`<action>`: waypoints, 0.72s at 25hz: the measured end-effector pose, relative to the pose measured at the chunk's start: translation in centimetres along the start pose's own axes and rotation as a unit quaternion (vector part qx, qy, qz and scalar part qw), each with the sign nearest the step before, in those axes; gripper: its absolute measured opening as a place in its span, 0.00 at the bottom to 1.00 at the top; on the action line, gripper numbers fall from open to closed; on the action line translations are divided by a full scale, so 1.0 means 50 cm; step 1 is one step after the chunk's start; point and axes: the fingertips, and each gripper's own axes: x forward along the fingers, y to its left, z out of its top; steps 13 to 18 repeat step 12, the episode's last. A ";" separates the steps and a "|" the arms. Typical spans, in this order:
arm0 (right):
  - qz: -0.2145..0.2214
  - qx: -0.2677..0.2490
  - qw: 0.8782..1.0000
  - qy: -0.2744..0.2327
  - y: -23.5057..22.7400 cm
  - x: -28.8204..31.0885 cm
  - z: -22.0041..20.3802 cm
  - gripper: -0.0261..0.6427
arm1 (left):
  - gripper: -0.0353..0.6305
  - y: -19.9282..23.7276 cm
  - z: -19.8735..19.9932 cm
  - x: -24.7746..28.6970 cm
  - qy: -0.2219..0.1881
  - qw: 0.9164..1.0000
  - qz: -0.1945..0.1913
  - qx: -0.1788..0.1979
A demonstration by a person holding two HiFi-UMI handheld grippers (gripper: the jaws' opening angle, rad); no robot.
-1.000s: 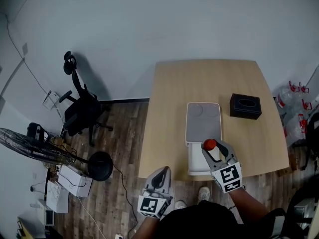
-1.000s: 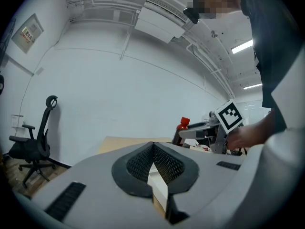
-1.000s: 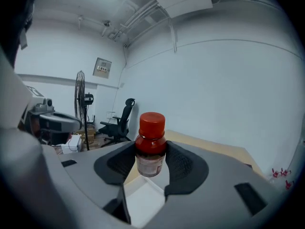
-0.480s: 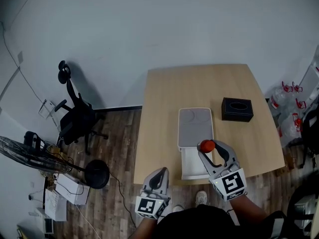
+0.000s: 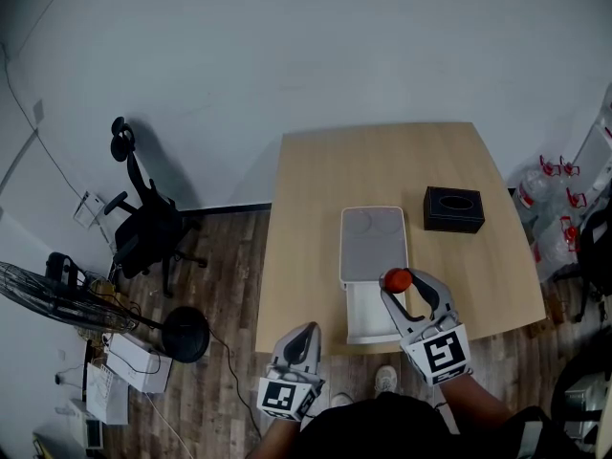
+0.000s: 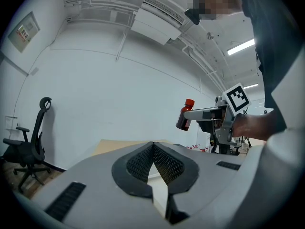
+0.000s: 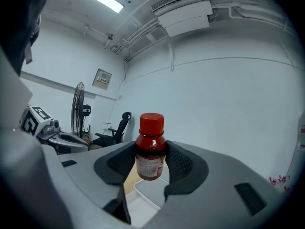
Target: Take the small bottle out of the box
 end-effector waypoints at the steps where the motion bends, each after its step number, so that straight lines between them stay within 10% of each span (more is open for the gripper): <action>1: -0.001 -0.001 1.000 0.001 -0.001 0.001 -0.003 0.35 | 0.07 0.002 0.000 -0.002 0.000 1.000 0.001 0.001; 18: -0.014 -0.019 1.000 0.000 -0.010 -0.005 -0.005 0.35 | 0.07 0.000 0.003 -0.014 -0.003 1.000 0.005 -0.002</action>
